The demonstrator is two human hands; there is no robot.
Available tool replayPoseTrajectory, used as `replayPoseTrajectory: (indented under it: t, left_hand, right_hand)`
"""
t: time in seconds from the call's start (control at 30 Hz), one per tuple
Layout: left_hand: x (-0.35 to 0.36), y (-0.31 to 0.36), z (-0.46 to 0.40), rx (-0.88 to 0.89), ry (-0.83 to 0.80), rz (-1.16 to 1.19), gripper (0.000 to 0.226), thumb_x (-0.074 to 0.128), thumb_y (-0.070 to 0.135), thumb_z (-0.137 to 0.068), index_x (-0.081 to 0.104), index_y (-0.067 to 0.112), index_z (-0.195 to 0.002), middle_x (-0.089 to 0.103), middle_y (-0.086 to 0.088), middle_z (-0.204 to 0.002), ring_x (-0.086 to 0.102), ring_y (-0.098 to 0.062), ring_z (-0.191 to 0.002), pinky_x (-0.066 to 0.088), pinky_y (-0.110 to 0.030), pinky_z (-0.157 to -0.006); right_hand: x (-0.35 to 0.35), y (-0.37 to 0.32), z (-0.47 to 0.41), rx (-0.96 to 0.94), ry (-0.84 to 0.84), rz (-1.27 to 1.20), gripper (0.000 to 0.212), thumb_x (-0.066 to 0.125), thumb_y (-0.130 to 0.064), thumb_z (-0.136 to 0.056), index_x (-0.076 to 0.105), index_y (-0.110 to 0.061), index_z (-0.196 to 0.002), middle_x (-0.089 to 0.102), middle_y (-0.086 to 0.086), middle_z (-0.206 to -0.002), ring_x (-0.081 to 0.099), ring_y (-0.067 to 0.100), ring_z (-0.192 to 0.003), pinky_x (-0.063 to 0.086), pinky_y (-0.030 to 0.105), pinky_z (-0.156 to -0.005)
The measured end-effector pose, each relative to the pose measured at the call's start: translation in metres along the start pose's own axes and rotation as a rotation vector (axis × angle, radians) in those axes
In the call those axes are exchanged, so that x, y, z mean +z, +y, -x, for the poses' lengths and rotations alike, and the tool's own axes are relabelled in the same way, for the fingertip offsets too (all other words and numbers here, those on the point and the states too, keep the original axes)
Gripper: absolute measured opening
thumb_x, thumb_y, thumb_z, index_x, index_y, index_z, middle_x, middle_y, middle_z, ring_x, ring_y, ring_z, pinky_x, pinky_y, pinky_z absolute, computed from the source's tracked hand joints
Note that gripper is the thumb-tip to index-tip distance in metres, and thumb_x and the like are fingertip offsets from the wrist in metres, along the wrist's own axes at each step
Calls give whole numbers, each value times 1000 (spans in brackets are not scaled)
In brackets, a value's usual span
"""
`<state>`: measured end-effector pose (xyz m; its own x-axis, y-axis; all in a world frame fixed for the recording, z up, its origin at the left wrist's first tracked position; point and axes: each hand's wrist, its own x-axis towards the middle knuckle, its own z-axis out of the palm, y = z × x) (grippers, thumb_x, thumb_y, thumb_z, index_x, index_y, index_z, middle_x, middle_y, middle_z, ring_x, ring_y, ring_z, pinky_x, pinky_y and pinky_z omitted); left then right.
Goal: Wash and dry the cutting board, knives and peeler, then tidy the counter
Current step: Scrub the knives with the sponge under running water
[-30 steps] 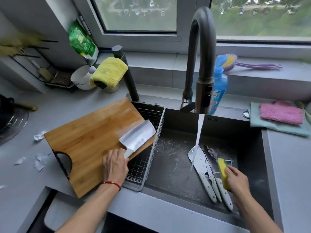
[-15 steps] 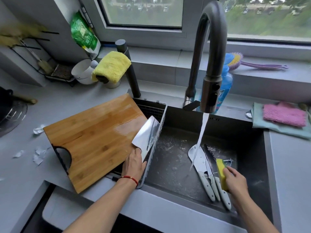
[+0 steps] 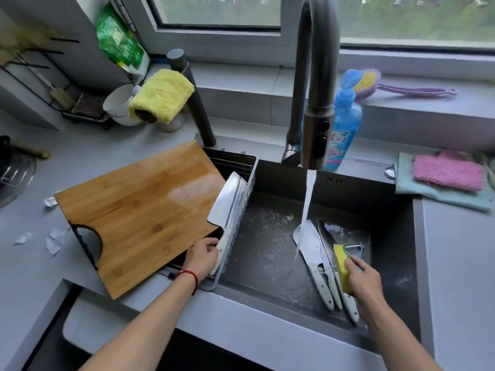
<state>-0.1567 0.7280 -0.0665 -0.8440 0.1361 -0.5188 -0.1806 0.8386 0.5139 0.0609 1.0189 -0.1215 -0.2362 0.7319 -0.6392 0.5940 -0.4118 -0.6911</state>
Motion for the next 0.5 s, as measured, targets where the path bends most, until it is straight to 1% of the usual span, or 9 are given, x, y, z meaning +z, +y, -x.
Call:
replayPoseTrajectory:
  t: [0.07,0.13,0.2,0.23,0.27,0.33,0.4,0.43,0.5]
  left_hand:
    - [-2,7,21,152,242,-117,37,53,0,-86,72,15,-113,71,-6,-112,64,-28,-106,50,-35,-93]
    - [5,22,48,446,458,-147,29,51,-3,-79,69,13,-96,67,-4,-94,59,-25,-90,47,-35,-80]
    - [32,45,70,675,375,-124,25,48,0,-76,66,12,-88,63,-1,-87,56,-20,-84,45,-30,-76]
    - [56,59,76,674,223,-112,25,49,0,-77,68,12,-88,65,-2,-88,58,-19,-86,46,-29,-78]
    - [79,72,77,581,37,-125,25,51,1,-79,71,12,-89,70,-4,-90,63,-21,-88,49,-29,-82]
    - [133,91,72,238,-342,-190,19,57,6,-84,75,11,-90,75,-8,-92,69,-25,-89,52,-28,-83]
    - [179,104,64,-69,-592,-172,11,59,9,-89,69,4,-92,70,-19,-88,68,-34,-77,55,-38,-76]
    - [200,107,59,-148,-647,-159,14,58,10,-91,67,1,-99,68,-27,-94,69,-38,-80,56,-45,-79]
    - [237,110,45,-168,-629,-232,35,56,16,-95,64,-2,-123,66,-27,-122,67,-40,-111,54,-45,-95]
  right_hand:
    - [-3,0,-2,15,-5,-7,33,62,-27,-97,69,-23,-129,67,4,-115,64,32,-110,53,50,-96]
    - [-5,-1,-4,33,-24,-10,33,62,-27,-97,69,-24,-129,66,3,-118,64,32,-112,53,53,-100]
    - [-7,-3,-5,47,-33,-9,34,61,-26,-98,68,-23,-130,67,5,-121,63,33,-114,54,53,-99]
    - [-12,-3,-8,50,-34,-6,34,61,-26,-97,68,-23,-131,67,5,-122,64,32,-113,56,51,-95]
    - [-14,-5,-8,41,-37,-5,34,61,-26,-97,68,-23,-131,67,5,-119,64,31,-110,58,47,-88]
    - [-20,-7,-11,27,-38,12,34,60,-26,-97,68,-23,-130,67,3,-113,65,28,-104,57,38,-77]
    - [-22,-9,-12,14,-56,18,34,60,-26,-98,67,-23,-131,67,4,-116,65,29,-104,59,42,-82]
    - [-24,-10,-13,11,-70,17,34,60,-27,-98,67,-23,-131,67,5,-119,66,29,-106,58,47,-89]
    - [-29,-10,-16,-2,-96,16,35,60,-29,-98,66,-25,-131,67,5,-123,66,27,-108,54,53,-99]
